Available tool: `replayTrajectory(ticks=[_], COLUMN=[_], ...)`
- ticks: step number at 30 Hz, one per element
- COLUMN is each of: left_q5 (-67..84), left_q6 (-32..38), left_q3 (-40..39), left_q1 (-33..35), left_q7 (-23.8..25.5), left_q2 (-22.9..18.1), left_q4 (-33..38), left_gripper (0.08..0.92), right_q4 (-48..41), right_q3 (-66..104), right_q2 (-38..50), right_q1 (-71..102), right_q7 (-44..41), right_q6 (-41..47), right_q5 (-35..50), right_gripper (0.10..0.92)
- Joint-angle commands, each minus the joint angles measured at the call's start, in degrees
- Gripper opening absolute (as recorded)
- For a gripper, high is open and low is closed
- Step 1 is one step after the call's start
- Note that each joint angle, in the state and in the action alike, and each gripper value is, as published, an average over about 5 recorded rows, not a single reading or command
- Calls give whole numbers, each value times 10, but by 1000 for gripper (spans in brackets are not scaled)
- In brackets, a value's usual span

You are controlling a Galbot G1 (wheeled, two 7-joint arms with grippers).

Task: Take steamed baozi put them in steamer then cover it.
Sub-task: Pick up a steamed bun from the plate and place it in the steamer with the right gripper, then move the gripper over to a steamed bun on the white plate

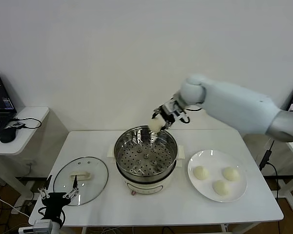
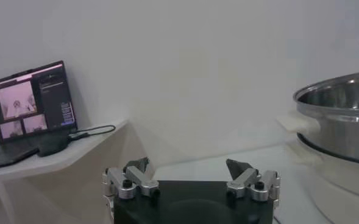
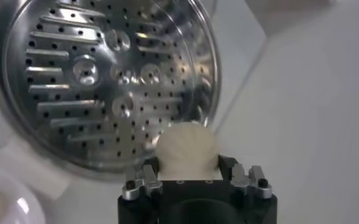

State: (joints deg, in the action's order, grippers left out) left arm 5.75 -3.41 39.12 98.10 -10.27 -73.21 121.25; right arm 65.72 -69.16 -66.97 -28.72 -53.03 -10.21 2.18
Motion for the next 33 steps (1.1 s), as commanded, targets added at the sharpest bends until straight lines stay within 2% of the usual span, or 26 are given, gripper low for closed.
replayTrajectory(ticks=[1, 13, 20, 27, 33], left_q5=[1, 11, 15, 14, 14], left_q6=[0, 0, 0, 0, -1], left_q3=[2, 5, 5, 5, 8], left_q1=[-1, -13, -15, -14, -9], left_q7=[0, 0, 0, 0, 0], left_q2=[0, 5, 7, 6, 5], left_q4=[2, -10, -13, -11, -3], left_gripper=[823, 823, 823, 823, 823], right_q4=[-32, -142, -183, -175, -100], right_q3=[-29, -11, 6, 0, -25], right_q2=[-67, -128, -155, -149, -96], right_q1=[9, 52, 67, 66, 6], right_q7=[5, 37, 55, 55, 15], right_q6=[-61, -183, -217, -218, -140], right_q5=[-46, -207, -263, -238, -103], right_gripper=[611, 611, 639, 800, 822])
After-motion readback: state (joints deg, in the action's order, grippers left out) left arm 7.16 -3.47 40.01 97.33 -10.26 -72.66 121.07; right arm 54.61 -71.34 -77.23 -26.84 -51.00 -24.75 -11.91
